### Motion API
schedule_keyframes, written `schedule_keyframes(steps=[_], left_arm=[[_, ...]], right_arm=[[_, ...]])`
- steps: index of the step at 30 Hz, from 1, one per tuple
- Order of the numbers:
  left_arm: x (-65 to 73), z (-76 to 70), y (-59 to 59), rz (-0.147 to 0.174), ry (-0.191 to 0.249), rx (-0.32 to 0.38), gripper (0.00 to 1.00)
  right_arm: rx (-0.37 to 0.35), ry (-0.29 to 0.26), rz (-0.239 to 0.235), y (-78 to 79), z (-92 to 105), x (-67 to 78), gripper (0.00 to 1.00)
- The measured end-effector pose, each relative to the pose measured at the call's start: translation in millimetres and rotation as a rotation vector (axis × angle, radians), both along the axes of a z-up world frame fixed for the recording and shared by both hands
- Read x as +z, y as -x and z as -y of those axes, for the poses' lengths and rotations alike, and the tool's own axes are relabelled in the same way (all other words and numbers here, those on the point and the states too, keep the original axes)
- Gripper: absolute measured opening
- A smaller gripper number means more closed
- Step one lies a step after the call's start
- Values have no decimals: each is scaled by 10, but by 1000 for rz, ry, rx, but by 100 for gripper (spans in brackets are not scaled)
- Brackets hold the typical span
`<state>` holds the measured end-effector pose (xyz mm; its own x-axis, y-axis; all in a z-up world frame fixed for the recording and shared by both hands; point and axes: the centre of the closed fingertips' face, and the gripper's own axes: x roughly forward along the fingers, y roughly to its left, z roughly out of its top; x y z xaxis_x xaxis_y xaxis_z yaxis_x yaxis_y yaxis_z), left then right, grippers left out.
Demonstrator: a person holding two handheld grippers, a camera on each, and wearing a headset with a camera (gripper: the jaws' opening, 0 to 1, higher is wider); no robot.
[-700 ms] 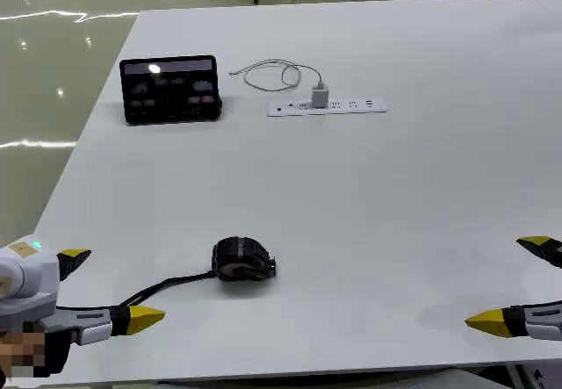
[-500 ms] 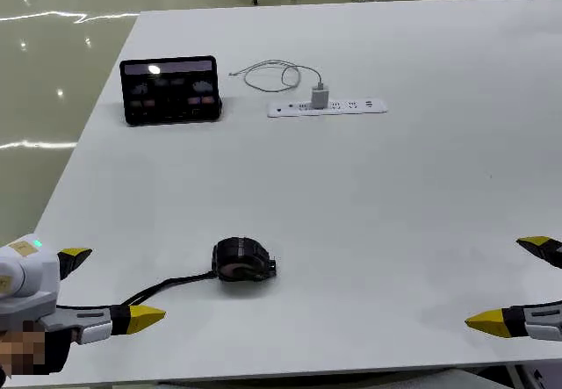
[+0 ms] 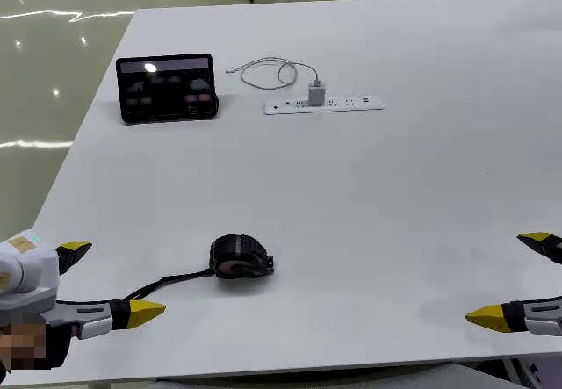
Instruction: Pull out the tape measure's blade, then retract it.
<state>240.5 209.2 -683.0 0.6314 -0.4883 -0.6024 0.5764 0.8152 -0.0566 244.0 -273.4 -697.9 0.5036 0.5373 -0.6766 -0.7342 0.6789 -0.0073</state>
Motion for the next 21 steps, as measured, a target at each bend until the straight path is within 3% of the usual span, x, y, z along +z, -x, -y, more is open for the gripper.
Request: schedule_keyframes(steps=[6,9,11,13,16,21], left_arm=[[-8,10,-21,-2,0,-8,100],[12,13,-46,18,2,-8,100],[0,26,-38,7,8,-11,100],[-31,28,-39,10,-27,-29,100],[-25,84,-50,2,-11,-45,100],[-16,161,-117,8,-20,-78,100]], right_arm=[[-2,-2,3,-16,-7,10,100],[0,0,12,-45,-10,20,100],[3,-4,9,-58,-27,24,100],[10,-4,16,-83,-49,36,100],[15,-12,16,-149,-102,35,100],[59,-17,34,-256,-300,83,100]])
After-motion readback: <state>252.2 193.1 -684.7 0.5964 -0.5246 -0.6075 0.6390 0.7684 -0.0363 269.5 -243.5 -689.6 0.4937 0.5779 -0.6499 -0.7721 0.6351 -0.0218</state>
